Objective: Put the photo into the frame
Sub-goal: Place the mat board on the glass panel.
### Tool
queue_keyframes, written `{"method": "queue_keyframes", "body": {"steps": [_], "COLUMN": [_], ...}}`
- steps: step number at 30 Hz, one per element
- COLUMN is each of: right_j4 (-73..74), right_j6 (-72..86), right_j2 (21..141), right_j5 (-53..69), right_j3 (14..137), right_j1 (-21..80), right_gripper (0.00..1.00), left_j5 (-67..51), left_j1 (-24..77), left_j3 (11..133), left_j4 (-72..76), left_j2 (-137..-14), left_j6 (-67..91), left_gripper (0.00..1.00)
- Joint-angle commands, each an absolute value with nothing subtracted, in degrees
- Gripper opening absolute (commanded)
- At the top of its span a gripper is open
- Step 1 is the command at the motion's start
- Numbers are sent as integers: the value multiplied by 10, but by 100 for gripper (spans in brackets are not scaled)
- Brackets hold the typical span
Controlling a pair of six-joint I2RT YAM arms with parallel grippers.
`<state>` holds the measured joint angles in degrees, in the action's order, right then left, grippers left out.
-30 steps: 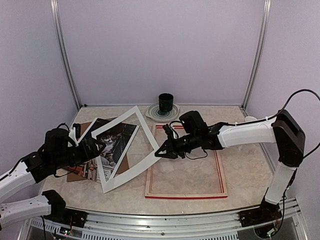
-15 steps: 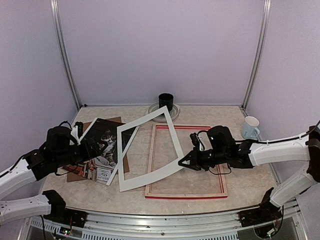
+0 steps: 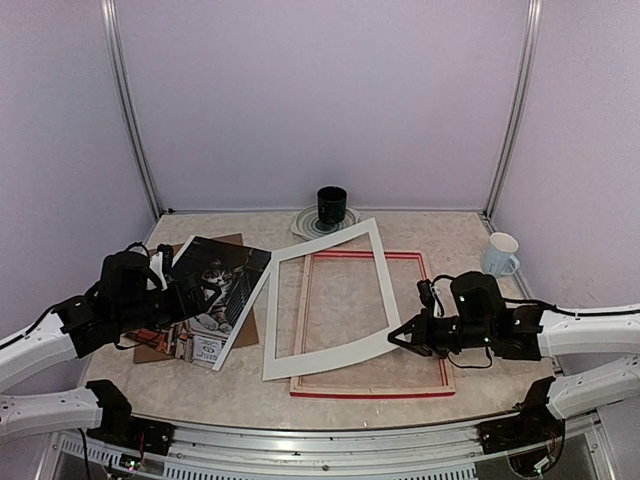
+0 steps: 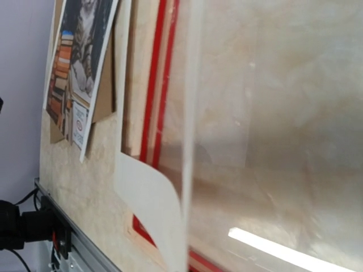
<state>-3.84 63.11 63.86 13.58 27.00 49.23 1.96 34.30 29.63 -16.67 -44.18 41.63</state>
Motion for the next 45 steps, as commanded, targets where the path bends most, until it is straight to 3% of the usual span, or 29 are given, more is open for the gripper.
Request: {"method": "queue_keyframes", "body": {"steps": [1,22,45], "right_j4": [11,181,224], "right_j6": [656,727,680], "right_j2": [591,387,391], "right_j5": [104,58,32], "right_j3": [238,145,161], "right_j1": [491,491,487], "right_gripper": [0,0,0], "left_j5": [23,18,14], "left_j1": [350,352,358], "left_j3": [319,323,310], "left_j4": [-143,-115,-96], "left_j2": [-449,-487,-500], "left_j6": [405,401,408], "left_gripper": [99,99,99]}}
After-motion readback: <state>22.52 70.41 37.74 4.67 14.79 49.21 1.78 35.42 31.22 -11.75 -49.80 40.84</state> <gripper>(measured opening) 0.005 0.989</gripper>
